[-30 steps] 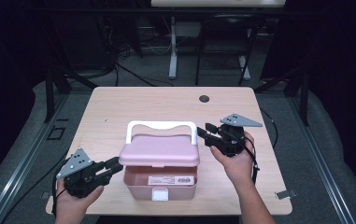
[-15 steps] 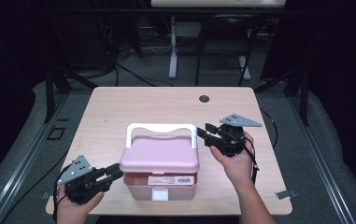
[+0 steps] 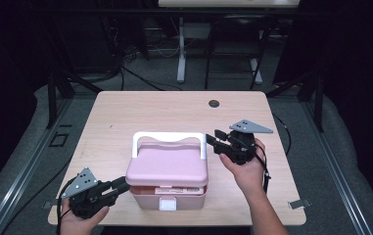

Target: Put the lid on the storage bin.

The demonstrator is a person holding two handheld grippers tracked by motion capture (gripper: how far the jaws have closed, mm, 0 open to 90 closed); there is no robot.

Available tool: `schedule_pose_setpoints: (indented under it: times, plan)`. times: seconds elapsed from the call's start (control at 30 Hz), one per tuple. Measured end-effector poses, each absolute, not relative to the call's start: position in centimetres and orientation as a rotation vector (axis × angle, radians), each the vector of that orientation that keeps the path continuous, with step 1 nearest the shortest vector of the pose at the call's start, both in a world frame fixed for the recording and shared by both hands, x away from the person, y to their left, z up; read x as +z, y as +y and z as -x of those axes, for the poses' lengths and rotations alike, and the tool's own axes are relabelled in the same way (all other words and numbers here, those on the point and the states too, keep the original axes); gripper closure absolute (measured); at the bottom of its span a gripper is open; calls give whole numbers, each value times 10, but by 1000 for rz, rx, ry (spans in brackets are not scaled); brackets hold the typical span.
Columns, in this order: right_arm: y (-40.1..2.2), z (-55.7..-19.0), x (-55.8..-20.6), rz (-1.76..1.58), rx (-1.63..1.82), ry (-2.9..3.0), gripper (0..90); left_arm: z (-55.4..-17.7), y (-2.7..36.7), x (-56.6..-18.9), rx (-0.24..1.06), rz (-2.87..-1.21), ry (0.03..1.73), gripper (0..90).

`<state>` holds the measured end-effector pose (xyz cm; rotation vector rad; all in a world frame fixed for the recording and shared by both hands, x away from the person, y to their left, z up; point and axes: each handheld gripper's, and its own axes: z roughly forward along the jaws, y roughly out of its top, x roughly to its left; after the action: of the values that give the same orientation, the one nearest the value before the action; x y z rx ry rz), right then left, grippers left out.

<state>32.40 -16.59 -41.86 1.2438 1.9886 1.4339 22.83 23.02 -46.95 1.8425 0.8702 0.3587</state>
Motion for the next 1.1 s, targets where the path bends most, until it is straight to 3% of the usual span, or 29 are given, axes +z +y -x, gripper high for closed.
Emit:
schedule_pose_setpoints:
  times: [1.1]
  plan:
    - [-162, -323, -420, -1229, 1444, 1998, 596, -217, 233, -486, 345, -1900, 892, 735]
